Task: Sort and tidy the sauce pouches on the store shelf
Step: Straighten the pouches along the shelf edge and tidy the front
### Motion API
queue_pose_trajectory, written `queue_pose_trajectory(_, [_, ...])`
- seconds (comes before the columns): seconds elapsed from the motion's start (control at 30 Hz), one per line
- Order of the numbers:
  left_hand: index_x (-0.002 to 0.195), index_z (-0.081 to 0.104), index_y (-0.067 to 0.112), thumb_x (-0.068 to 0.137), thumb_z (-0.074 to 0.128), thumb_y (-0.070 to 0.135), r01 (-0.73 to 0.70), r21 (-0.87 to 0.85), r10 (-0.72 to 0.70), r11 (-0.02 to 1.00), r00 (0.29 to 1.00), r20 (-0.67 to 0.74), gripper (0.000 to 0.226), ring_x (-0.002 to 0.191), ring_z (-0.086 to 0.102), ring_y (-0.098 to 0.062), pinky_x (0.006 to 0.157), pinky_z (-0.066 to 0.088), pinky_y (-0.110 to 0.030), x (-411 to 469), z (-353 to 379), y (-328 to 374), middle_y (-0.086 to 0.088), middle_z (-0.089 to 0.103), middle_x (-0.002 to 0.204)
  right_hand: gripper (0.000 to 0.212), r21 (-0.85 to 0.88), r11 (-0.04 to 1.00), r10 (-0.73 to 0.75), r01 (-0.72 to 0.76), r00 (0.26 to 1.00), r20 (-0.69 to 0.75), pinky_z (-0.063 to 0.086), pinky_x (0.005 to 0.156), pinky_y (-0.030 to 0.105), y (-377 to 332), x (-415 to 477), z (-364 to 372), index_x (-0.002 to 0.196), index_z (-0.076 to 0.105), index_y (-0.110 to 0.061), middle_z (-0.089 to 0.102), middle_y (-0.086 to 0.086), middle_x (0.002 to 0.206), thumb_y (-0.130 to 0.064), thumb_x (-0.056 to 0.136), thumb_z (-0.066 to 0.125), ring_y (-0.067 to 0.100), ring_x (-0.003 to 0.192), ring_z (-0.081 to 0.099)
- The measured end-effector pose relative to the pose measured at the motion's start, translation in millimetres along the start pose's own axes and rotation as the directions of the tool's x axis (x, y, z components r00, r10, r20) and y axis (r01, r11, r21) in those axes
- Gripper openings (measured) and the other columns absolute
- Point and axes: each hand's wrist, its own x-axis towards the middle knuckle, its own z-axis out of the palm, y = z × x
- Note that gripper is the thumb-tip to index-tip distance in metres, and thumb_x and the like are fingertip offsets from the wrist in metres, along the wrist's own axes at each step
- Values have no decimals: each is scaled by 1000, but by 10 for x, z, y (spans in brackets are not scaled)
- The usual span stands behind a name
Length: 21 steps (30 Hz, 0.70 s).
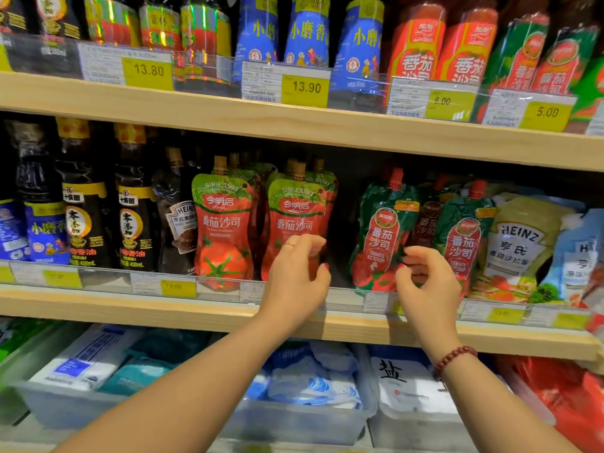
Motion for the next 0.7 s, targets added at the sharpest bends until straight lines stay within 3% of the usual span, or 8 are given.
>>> queue_pose_trajectory(0.13, [130, 45, 15, 79, 68, 22, 150, -4, -146, 989, 968, 202, 56, 114, 51, -16, 93, 43, -25, 170, 357, 159, -4, 50, 125, 16, -125, 990, 69, -67, 998, 11, 44, 69, 29, 225, 76, -86, 103, 61, -12, 62, 5, 96, -13, 88, 55, 14, 78, 55])
queue_pose_trajectory(0.2, [137, 37, 12, 74, 76, 27, 248, 30, -246, 968, 929, 278, 77, 120, 48, -22, 95, 43, -30, 292, 487, 195, -9, 47, 132, 7, -181, 981, 75, -66, 996, 39, 45, 66, 31, 308, 94, -139, 91, 62, -18, 63, 2, 87, -21, 89, 56, 15, 76, 57])
queue_pose_trajectory(0.27, [140, 32, 10, 68, 80, 28, 308, 53, -308, 950, 890, 337, 88, 121, 48, -26, 94, 45, -33, 423, 574, 215, -13, 47, 134, 12, -228, 973, 70, -44, 992, 105, 48, 66, 34, 356, 92, -194, 76, 62, -25, 63, -7, 76, -28, 87, 58, 14, 73, 60])
queue_pose_trajectory(0.4, [125, 45, 16, 64, 83, 25, 336, 24, -322, 942, 878, 355, 73, 101, 59, -22, 82, 51, -32, 567, 709, 217, -8, 59, 120, 29, -281, 954, -25, 101, 965, 262, 43, 78, 39, 400, 39, -278, 55, 58, -34, 60, -20, 57, -39, 84, 60, 6, 62, 58])
queue_pose_trajectory(0.5, [115, 49, 18, 62, 85, 29, 323, 52, -323, 945, 896, 304, 65, 87, 59, -17, 70, 49, -27, 558, 769, 172, -4, 63, 112, 28, -264, 955, -61, 139, 957, 285, 34, 75, 33, 444, 19, -291, 55, 59, -34, 59, -18, 55, -43, 82, 62, 3, 62, 54])
queue_pose_trajectory(0.7, [106, 48, 16, 58, 85, 40, 271, 157, -301, 950, 929, 215, 65, 90, 60, -23, 72, 52, -33, 529, 790, 107, -6, 63, 106, 26, -263, 949, -109, 174, 964, 243, 23, 71, 27, 504, -4, -265, 60, 63, -29, 58, -14, 56, -43, 82, 63, 7, 61, 51])
